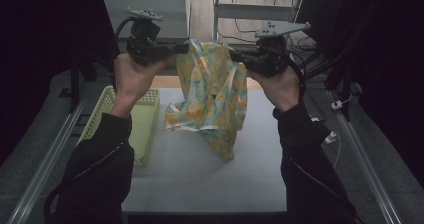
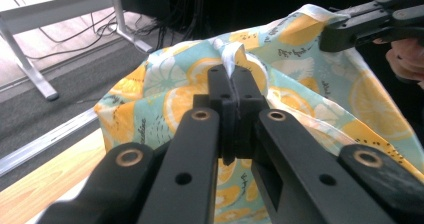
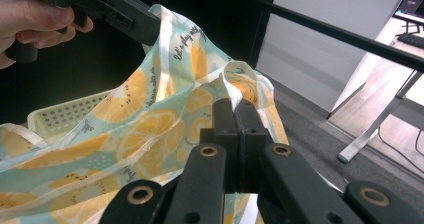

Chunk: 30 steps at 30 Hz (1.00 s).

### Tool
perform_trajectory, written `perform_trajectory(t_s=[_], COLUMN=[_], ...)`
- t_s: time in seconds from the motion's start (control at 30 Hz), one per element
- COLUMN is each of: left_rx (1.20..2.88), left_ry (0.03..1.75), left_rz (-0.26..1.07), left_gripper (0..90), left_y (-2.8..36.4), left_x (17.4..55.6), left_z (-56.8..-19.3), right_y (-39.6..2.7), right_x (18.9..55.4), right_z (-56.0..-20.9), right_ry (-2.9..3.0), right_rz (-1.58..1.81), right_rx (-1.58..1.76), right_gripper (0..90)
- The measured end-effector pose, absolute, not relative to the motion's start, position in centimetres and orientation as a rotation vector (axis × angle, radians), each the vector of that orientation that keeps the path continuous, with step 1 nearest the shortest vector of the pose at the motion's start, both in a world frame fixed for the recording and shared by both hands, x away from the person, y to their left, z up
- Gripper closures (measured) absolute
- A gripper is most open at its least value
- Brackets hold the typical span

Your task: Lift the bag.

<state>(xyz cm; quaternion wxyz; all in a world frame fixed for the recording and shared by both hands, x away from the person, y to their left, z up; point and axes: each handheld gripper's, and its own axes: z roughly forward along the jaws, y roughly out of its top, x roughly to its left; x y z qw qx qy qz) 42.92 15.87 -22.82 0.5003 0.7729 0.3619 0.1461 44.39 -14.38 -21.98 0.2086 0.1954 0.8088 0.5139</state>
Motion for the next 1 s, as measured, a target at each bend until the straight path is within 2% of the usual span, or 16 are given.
perform_trajectory(t_s=[1.0], left_rx=[2.046], left_ry=[0.917], left_rz=[0.246], left_gripper=[87.6], left_y=[15.2], left_x=[45.3], left_z=[-31.4], right_y=[-12.0], right_x=[47.6], right_z=[-30.6], right_ry=[2.408], right_rz=[1.381], right_rx=[0.640], right_gripper=[88.9])
